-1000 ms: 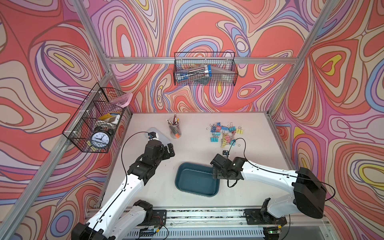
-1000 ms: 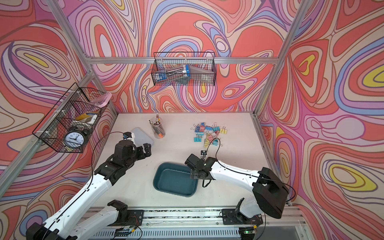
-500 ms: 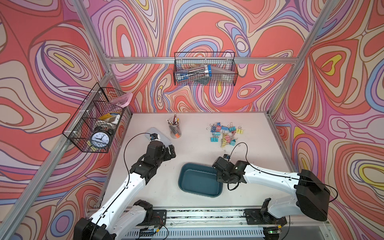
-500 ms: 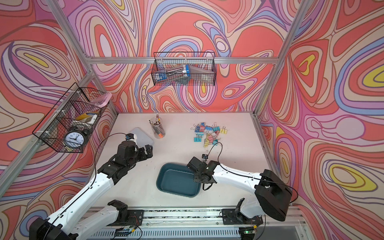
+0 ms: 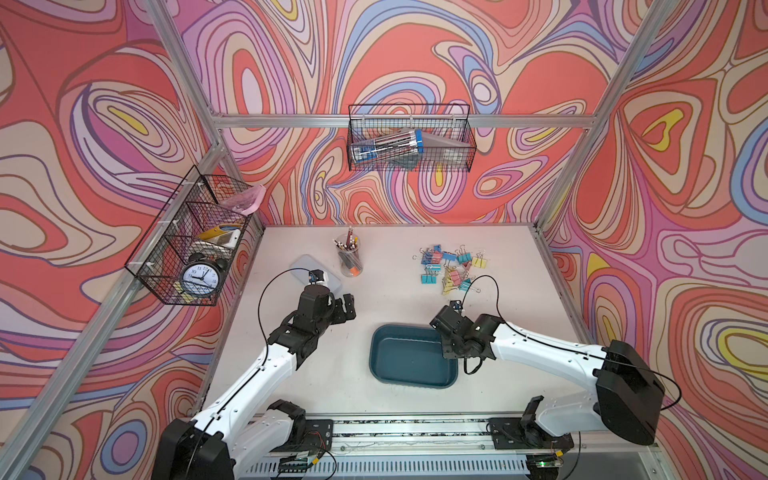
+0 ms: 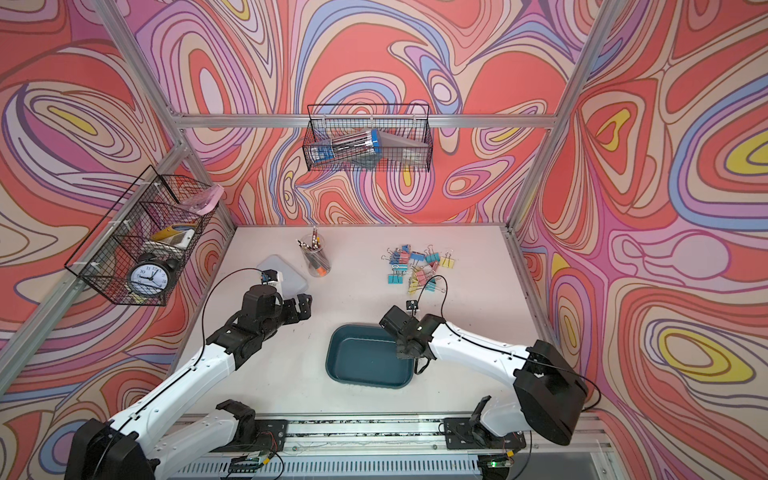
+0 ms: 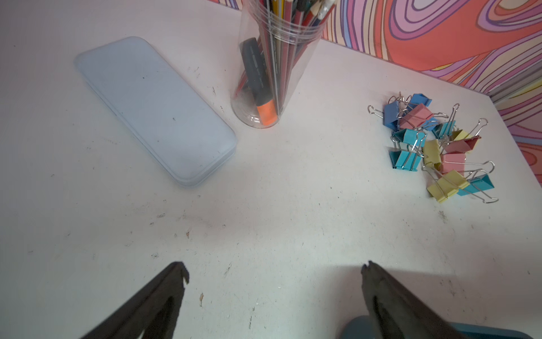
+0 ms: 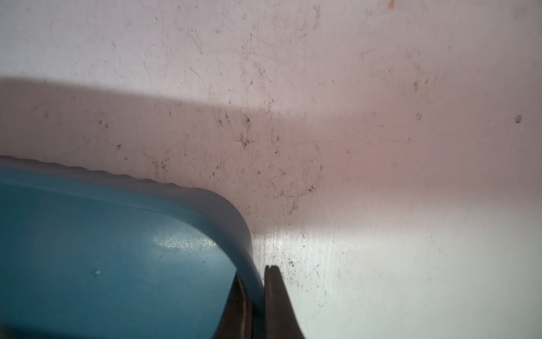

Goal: Put the binder clips in the storage box
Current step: Adjust the storage box at the center of the board, then pick up the binder clip at the center of the board.

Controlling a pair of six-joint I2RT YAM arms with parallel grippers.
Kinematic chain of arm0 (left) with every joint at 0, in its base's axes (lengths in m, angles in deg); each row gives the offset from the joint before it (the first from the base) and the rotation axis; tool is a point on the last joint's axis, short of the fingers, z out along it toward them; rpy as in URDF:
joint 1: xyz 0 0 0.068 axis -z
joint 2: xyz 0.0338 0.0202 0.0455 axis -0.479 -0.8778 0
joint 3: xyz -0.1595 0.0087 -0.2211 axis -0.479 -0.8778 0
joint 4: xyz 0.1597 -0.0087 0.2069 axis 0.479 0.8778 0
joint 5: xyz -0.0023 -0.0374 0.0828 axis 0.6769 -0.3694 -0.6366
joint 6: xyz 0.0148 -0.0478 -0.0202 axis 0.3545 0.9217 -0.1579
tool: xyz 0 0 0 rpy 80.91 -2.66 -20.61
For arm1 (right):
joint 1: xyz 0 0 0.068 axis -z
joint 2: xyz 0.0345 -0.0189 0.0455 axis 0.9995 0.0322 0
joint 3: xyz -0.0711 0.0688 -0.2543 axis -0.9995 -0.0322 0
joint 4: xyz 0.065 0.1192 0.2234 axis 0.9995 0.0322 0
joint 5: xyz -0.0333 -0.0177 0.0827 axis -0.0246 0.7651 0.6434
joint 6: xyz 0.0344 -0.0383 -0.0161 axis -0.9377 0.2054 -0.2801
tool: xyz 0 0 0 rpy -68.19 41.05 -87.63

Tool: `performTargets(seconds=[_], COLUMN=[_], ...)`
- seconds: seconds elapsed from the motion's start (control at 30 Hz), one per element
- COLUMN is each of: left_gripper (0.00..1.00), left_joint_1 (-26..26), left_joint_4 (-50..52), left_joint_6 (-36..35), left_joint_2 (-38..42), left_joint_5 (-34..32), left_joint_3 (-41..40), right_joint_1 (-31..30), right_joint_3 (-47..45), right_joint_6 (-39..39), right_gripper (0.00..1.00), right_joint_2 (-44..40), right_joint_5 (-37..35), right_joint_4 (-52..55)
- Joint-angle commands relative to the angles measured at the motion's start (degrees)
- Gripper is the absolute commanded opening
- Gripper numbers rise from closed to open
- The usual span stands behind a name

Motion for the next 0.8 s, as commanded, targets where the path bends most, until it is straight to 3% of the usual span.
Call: performTargets(seconds=[0.0, 0.13, 0.23, 0.37, 0.53, 0.77], left_gripper=[0.99, 0.99, 0.99, 0.99, 0.99, 0.99], left_joint_1=[0.15, 0.18, 0.13, 0.19, 0.19, 0.16], left_joint_4=[-8.08, -16.93, -21.25, -24.21, -28.75, -30.69], left_joint_6=[-4.03, -5.50, -7.49, -10.58, -11.20, -11.47], left_joint_2=[-2.15, -3.77, -4.01, -4.15, -5.21, -6.59], left_joint_5=[1.68, 4.08, 5.04, 6.64, 11.20, 12.90], left_joint_3=[-2.37, -7.19, -9.54, -11.82, -14.16, -14.02], right_joint_1=[0.97, 1.09, 3.78, 12.66, 24.03, 26.80], right_joint_3=[1.22, 6.76, 12.41, 21.25, 34.20, 51.95], right_joint_6=[3.90, 5.06, 9.41, 19.50, 27.35, 34.46], right_gripper=[0.11, 0.38, 0.49, 0.51, 0.48, 0.47], right_joint_2=[0.01, -2.02, -2.61, 4.68, 20.84, 38.09], right_joint_5=[-2.29, -1.70, 0.87, 10.96, 23.95, 23.79], right_joint_4=[2.39, 3.68, 0.79, -3.57, -7.13, -4.10])
